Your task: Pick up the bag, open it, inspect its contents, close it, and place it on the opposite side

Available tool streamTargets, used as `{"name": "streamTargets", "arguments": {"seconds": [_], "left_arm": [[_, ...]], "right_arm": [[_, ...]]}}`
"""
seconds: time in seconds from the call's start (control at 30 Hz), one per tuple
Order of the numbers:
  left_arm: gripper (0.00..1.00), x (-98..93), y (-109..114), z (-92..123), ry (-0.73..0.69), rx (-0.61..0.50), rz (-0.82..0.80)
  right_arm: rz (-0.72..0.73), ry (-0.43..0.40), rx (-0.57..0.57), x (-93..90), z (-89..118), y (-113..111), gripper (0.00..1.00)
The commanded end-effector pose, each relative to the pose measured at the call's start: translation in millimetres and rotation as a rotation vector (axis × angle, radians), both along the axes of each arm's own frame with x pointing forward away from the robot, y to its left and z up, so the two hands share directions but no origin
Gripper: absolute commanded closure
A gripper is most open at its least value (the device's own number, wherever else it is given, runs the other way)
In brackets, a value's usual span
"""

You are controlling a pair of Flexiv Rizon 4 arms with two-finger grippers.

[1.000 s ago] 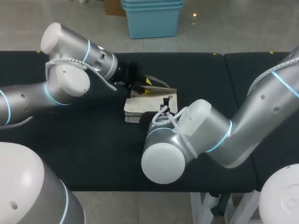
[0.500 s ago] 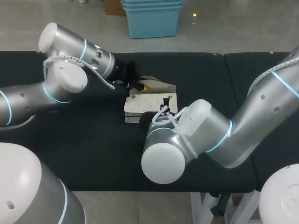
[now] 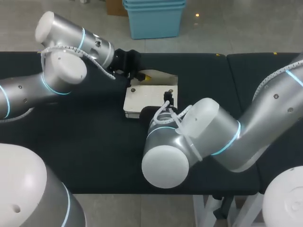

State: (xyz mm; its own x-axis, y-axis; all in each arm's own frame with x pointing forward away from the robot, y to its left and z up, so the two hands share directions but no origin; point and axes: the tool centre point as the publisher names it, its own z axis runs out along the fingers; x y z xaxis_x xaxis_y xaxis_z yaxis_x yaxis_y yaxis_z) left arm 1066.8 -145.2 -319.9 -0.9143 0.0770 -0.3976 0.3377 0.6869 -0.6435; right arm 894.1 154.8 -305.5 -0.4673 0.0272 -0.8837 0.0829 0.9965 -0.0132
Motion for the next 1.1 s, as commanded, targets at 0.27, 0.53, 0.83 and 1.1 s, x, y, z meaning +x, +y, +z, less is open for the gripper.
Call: {"name": "streamTargets", "arguments": {"seconds": [0.27,0.53,0.83,1.1], "left_arm": [[1.0,6.4,0,35,0.036,0.023,0.001],[1.0,6.4,0,35,0.036,0.023,0.001],[1.0,-5.3,-1,65,-0.035,0.029,0.059],[1.0,-12.9,-9,98,-0.078,0.042,0.078]], "right_arm": [[0.05,-0.008,-0.032,-4.0,46,-15,0.65],[0.053,-0.021,-0.069,3.4,71,-24,1.0],[0.065,-0.025,-0.141,27.7,101,-18,1.0],[0.096,0.005,-0.198,44.7,103,-4,1.0]]}}
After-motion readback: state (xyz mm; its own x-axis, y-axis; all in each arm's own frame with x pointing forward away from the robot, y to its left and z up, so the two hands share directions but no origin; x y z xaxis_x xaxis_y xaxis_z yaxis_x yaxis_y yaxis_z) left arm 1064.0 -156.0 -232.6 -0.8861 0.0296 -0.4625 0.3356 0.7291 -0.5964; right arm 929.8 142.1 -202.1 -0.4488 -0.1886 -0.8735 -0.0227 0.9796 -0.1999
